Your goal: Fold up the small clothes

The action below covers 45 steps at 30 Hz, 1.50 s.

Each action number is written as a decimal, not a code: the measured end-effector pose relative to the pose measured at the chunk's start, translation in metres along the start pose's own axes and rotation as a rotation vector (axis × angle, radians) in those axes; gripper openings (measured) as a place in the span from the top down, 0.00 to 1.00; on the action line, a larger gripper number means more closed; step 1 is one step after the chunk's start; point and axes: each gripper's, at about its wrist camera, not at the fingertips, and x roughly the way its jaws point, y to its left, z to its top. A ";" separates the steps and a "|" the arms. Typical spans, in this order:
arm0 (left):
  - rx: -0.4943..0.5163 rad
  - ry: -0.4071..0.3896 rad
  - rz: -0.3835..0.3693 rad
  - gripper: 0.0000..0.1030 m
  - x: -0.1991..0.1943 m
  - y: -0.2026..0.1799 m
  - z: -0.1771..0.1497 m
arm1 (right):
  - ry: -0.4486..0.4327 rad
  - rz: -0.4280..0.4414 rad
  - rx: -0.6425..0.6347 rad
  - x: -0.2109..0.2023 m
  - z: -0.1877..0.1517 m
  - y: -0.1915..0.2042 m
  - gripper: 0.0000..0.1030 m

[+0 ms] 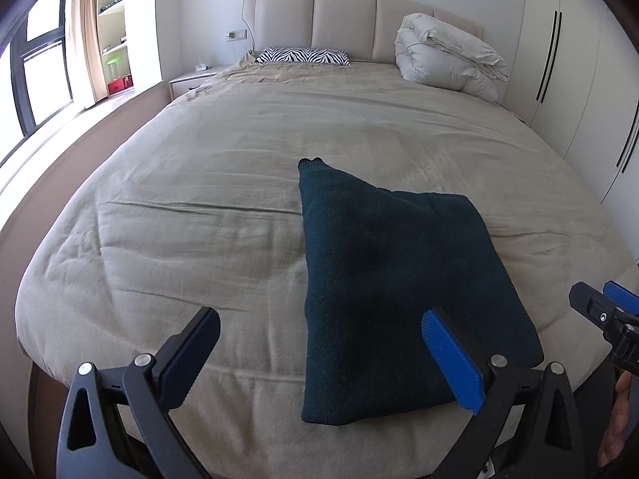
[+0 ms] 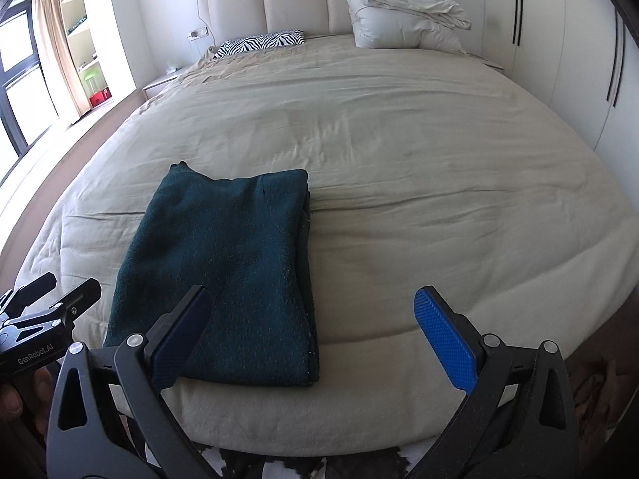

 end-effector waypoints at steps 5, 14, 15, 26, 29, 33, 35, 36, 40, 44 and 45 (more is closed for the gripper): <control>0.000 0.011 0.016 0.00 0.004 0.001 -0.002 | 0.004 -0.004 -0.005 -0.002 -0.002 0.004 0.00; 0.001 0.014 0.020 0.00 0.007 0.002 -0.003 | 0.018 0.000 -0.009 0.003 -0.005 0.008 0.00; 0.000 0.014 0.020 0.00 0.006 0.002 -0.003 | 0.019 0.000 -0.010 0.004 -0.005 0.009 0.00; 0.002 0.016 0.022 0.00 0.007 0.002 -0.003 | 0.027 0.002 -0.011 0.007 -0.008 0.011 0.00; 0.002 0.015 0.022 0.00 0.007 0.002 -0.004 | 0.029 0.001 -0.009 0.007 -0.008 0.012 0.00; 0.001 0.017 0.024 0.00 0.007 0.002 -0.004 | 0.033 0.001 -0.009 0.009 -0.009 0.012 0.00; 0.001 0.018 0.024 0.00 0.008 0.003 -0.004 | 0.034 0.001 -0.009 0.009 -0.009 0.011 0.00; 0.002 0.017 0.025 0.00 0.008 0.003 -0.004 | 0.034 0.000 -0.010 0.009 -0.009 0.011 0.00; 0.003 0.018 0.025 0.00 0.009 0.004 -0.004 | 0.034 0.001 -0.009 0.009 -0.009 0.011 0.00; 0.004 0.018 0.027 0.00 0.009 0.005 -0.005 | 0.035 0.001 -0.009 0.009 -0.009 0.012 0.00; 0.004 0.019 0.027 0.00 0.010 0.006 -0.005 | 0.035 0.000 -0.009 0.009 -0.010 0.012 0.00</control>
